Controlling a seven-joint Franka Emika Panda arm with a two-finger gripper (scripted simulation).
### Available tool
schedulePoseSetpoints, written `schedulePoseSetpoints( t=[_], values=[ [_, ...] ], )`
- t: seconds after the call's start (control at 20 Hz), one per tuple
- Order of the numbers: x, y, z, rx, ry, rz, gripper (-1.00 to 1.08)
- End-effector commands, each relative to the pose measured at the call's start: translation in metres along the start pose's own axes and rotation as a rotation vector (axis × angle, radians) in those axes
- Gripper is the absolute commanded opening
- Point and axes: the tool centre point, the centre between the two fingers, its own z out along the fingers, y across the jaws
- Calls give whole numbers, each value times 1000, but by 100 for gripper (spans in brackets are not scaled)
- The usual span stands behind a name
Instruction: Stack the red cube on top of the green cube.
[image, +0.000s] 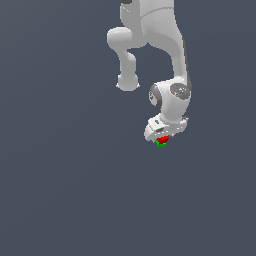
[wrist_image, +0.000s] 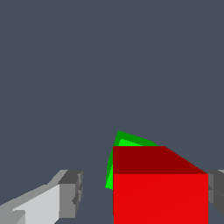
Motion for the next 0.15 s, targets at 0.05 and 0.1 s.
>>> schedulePoseSetpoints(
  t=[0.05, 0.1],
  values=[
    [0, 0, 0, 0, 0, 0, 100],
    [0, 0, 0, 0, 0, 0, 100]
  ],
)
